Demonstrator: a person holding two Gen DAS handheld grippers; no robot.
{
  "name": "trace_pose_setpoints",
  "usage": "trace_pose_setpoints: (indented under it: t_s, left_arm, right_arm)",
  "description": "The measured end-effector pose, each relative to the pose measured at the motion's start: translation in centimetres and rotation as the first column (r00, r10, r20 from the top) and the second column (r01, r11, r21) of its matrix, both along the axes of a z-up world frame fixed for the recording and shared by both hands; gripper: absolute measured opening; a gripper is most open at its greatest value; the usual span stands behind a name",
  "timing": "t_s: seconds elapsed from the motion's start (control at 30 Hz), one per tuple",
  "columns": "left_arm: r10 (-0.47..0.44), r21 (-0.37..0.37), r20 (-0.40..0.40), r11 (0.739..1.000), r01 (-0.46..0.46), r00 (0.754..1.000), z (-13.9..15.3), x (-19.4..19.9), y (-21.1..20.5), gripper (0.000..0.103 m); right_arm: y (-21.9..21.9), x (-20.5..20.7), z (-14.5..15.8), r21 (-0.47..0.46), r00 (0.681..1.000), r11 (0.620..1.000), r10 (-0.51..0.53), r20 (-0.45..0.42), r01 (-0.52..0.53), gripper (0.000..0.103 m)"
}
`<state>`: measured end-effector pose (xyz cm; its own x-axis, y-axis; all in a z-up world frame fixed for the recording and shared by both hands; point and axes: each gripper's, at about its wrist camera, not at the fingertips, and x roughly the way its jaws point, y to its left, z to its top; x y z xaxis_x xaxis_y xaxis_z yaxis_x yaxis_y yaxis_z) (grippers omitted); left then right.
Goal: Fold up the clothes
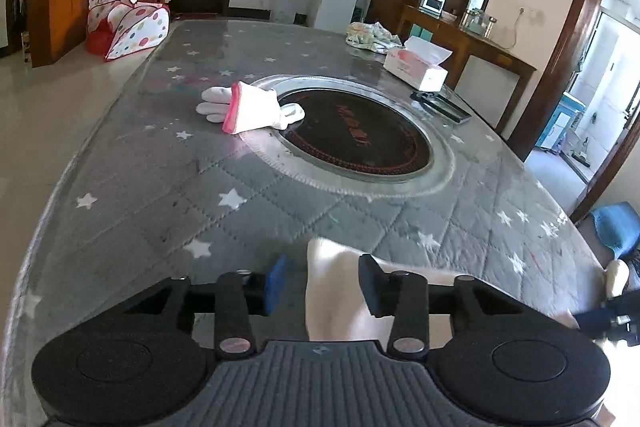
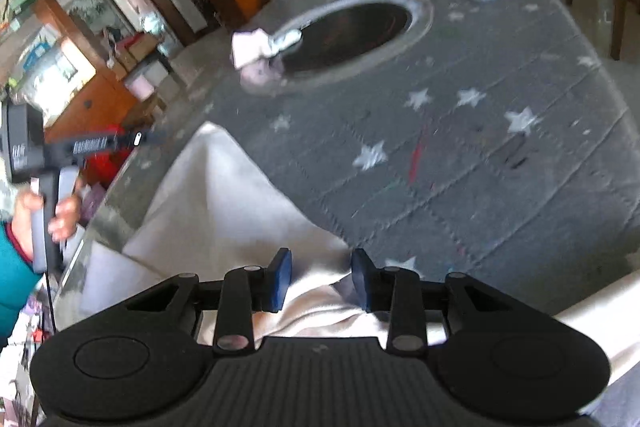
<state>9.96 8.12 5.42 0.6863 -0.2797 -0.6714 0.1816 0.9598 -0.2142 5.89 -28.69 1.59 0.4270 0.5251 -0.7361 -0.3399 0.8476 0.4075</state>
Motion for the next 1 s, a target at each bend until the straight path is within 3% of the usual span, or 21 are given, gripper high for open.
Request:
trace_pose_setpoints:
  t_s: [0.1, 0.13, 0.3, 0.33, 0.37, 0.47, 0.67, 0.83, 1.0]
  left_arm:
    - [0.009, 0.009, -0.026, 1.0, -0.009, 1.0, -0.7, 1.6, -0.7, 0.05]
    - [0.008, 0.008, -0.034, 1.0, -0.008, 0.999, -1.0, 2.0, -1.0, 0.05]
    - [-0.011, 0.057, -0.065, 0.998, 0.015, 0.998, -2.6, 3.0, -2.2, 0.047]
    - [-0.014, 0.064, -0.057, 0.998, 0.017, 0.998, -2.7, 2.9, -2.2, 0.043]
    - [-0.024, 0.067, -0.053, 0.997, 0.028, 0.998, -2.8, 2.9, -2.3, 0.029]
    - [-0.037, 0.07, -0.041, 0.997, 0.04, 0.998, -2.6, 2.9, -2.4, 0.012]
    - [-0.011, 0.097, 0.031, 0.995, 0.008, 0.999, -1.4, 3.9, -2.5, 0.009]
    - [0.017, 0.131, 0.047, 0.991, -0.023, 0.999, -1.7, 5.3, -2.9, 0.009]
    - [0.042, 0.151, 0.013, 0.988, -0.044, 0.999, -2.9, 7.0, -3.1, 0.014]
  right_arm:
    - [0.6, -0.1, 0.1, -0.041, 1.0, 0.999, 0.015, 0.012, -0.015, 0.02]
    - [0.7, 0.0, 0.2, -0.044, 1.0, 0.999, 0.019, 0.015, -0.019, 0.011]
    - [1.4, 0.7, 2.2, -0.11, 0.994, 0.993, 0.042, 0.103, -0.03, 0.008]
    - [1.5, 0.7, 2.7, -0.128, 0.991, 0.991, 0.046, 0.129, -0.029, 0.008]
    - [1.6, 0.9, 3.2, -0.14, 0.987, 0.99, 0.046, 0.153, -0.025, 0.008]
    - [1.7, 2.1, 4.9, -0.18, 0.975, 0.984, 0.039, 0.22, 0.001, 0.008]
    - [1.7, 6.0, 6.7, -0.224, 0.94, 0.969, -0.019, 0.339, 0.1, 0.008]
    - [2.5, 10.1, 4.3, -0.293, 0.94, 0.944, -0.044, 0.337, 0.149, 0.008]
    - [3.2, 12.7, 1.1, -0.343, 0.953, 0.923, -0.069, 0.296, 0.173, 0.009]
